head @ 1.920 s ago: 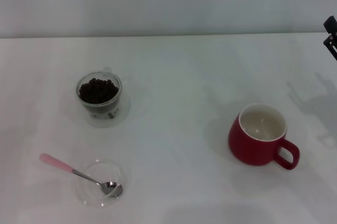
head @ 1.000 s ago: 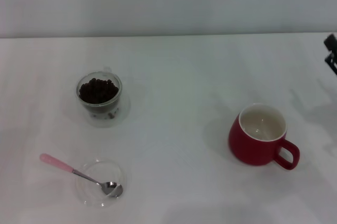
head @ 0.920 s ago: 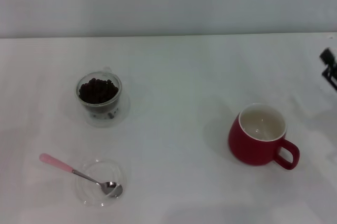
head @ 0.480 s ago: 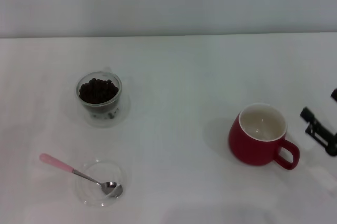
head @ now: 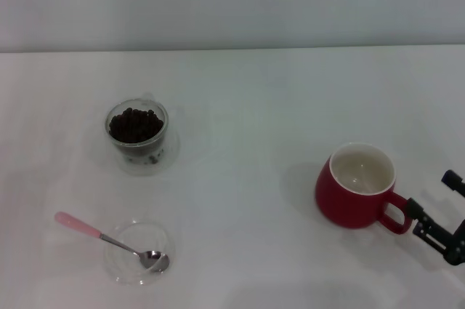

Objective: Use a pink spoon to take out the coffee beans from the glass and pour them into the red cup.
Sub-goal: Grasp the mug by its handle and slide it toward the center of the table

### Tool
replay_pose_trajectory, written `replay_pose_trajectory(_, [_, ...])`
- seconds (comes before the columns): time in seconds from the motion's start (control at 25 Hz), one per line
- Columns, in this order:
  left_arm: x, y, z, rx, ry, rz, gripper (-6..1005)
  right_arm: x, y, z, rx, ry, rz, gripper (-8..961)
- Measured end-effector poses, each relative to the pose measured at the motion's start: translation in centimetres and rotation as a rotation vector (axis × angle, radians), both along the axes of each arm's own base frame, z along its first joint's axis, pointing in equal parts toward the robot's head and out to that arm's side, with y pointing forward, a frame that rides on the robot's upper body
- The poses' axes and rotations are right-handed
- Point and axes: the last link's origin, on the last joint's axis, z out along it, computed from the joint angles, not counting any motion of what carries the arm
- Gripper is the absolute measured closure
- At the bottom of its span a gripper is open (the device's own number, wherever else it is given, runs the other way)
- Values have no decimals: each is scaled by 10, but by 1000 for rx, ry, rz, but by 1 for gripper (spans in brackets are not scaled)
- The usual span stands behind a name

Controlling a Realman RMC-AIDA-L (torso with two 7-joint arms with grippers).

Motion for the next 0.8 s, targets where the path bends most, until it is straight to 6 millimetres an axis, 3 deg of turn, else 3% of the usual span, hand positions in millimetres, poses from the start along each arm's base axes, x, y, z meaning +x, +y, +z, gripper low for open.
replay_pose_trajectory(0.44, [-1,-1,0,0,-1,4,105,6,5,-11,-62,-35,-49,118])
replay_pose_trajectory(0.8, [-1,-1,-1,-2,-2,5,105,16,20,-13,-44,-91,-125,122])
